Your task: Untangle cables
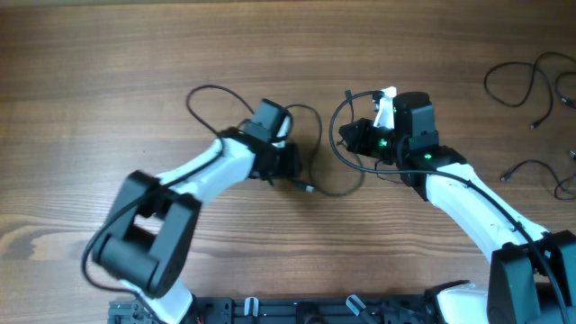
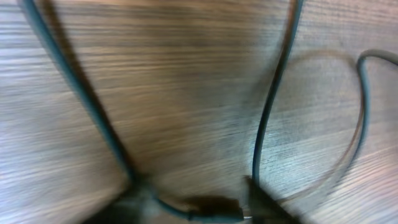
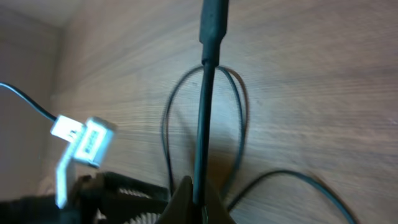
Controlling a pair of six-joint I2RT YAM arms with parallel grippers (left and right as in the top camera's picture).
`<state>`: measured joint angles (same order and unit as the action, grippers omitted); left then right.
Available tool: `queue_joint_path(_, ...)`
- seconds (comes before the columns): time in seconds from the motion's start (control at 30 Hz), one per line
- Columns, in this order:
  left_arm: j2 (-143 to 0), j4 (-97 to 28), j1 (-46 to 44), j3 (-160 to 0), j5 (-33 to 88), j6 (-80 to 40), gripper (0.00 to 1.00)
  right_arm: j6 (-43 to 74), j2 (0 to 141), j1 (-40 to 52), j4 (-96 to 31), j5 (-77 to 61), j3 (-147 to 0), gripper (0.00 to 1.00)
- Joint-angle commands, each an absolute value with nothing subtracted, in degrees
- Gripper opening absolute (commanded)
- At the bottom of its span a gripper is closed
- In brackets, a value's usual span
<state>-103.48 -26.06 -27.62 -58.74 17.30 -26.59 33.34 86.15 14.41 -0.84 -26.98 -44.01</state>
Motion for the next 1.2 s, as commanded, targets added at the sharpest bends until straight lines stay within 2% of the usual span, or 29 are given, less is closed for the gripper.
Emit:
queue_joint_path(0.0, -93.6, -27.0, -21.8, -59.5, 18.9, -25.9, 1.0, 31.3, 86.5, 14.3, 1.5, -33.1, -44.7, 0.04)
queue_joint_path(0.33, -82.1, -27.0, -13.0, -59.5, 19.5, -26.7, 1.0, 20.2, 86.6, 20.6, 2.8, -34.2, -44.7, 0.04)
queue_joint_path(0.43, -81.2, -27.3, -8.0, -59.5, 17.7, -37.1, 1.0, 18.1, 87.0, 24.6, 3.2, -31.3, -44.7, 0.05)
queue_joint_path(0.53, -81.1, -27.3, -2.6, -59.5, 17.8, -44.9, 1.0, 18.0, 88.1, 28.7, 3.9, -26.8, -44.7, 0.1)
queue_joint_path(0.6, -81.1, -27.6, 0.2, -59.5, 17.8, -47.0, 1.0, 18.1, 89.5, 30.9, 5.7, -25.1, -44.7, 0.16)
queue_joint_path(0.7, -81.1, -28.7, 2.7, -59.5, 18.2, -47.2, 1.0, 18.2, 92.6, 33.6, 9.3, -23.3, -44.7, 0.19)
queue_joint_path(0.73, -81.1, -29.5, 3.1, -59.5, 18.2, -47.2, 1.0, 18.2, 93.7, 34.2, 10.4, -22.7, -44.7, 0.25)
queue_joint_path(0.77, -81.1, -30.4, 3.4, -59.5, 18.1, -47.2, 1.0, 18.1, 94.9, 34.8, 11.3, -22.0, -44.7, 0.37)
queue_joint_path(0.8, -81.1, -31.3, 3.6, -59.5, 17.9, -47.1, 1.0, 18.2, 95.5, 35.0, 11.6, -21.4, -44.8, 0.56)
queue_joint_path(0.83, -81.1, -32.1, 3.7, -59.5, 17.5, -46.8, 1.0, 18.2, 96.2, 35.3, 11.5, -20.5, -45.2, 0.8)
queue_joint_path(0.87, -81.1, -33.0, 3.7, -59.5, 16.8, -46.7, 1.0, 18.2, 96.4, 35.4, 10.8, -20.1, -45.9, 0.99)
queue_joint_path(1.17, -81.2, -37.1, 3.7, -59.5, 12.8, -46.8, 1.0, 14.6, 95.7, 35.3, -7.4, -11.6, -59.5, 1.0)
